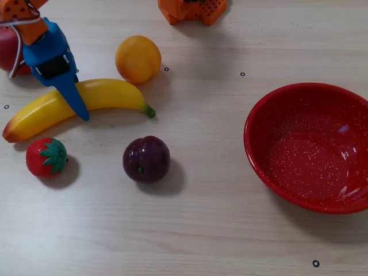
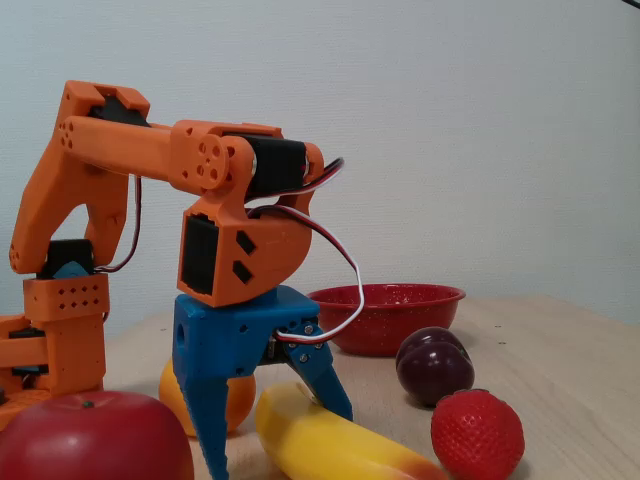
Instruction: Put the banana in the red bowl.
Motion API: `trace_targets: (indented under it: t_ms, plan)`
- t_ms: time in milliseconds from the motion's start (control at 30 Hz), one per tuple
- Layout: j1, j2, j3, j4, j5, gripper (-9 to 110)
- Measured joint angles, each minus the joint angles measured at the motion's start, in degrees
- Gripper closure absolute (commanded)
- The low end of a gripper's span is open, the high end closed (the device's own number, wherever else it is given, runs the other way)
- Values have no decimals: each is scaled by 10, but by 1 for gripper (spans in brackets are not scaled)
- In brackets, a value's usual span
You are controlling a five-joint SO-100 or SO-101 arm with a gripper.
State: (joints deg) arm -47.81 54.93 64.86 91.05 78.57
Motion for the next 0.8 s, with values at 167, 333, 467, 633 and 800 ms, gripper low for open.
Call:
trace_targets:
  t_ms: [167, 333, 467, 633, 800]
  plan:
    - [6, 0, 8, -6, -28, 56]
    - [25, 1, 19, -12, -28, 75]
    - [51, 3, 20, -23, -30, 101]
    - [54, 6, 13, -18, -85, 101]
    - [64, -3, -29, 32, -129, 101]
